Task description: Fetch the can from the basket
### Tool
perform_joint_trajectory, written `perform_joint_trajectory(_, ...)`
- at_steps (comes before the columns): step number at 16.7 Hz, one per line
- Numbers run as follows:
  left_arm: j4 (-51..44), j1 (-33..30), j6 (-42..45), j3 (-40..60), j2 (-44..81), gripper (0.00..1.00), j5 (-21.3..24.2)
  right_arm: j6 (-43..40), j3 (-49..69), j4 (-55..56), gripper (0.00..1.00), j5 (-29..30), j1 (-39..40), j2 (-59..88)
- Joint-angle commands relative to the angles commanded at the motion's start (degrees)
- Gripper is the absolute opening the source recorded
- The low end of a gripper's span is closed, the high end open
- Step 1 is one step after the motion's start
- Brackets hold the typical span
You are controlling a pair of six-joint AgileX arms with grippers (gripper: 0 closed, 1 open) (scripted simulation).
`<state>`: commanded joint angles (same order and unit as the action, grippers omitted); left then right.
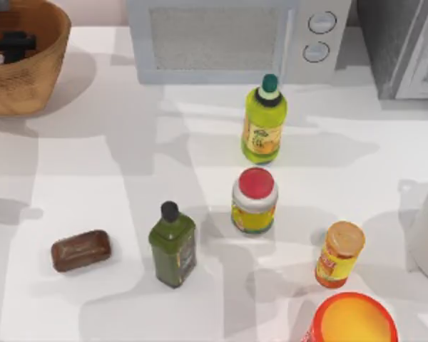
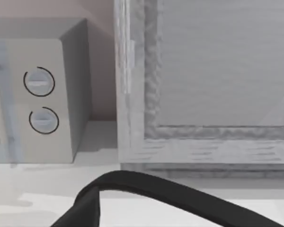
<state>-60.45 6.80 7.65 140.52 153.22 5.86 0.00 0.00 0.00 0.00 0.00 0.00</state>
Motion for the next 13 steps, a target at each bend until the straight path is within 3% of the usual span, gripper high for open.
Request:
perform_joint_trajectory(6,0.0,0.0,0.0,0.0,0.0,0.02,0.0,0.0,0.0,0.0,1.0,0.0,0.0,0.0)
perform_joint_trajectory(13,0.0,0.0,0.0,0.0,0.0,0.0,0.0,0.0,0.0,0.0,1.0,0.0,0.0,0.0)
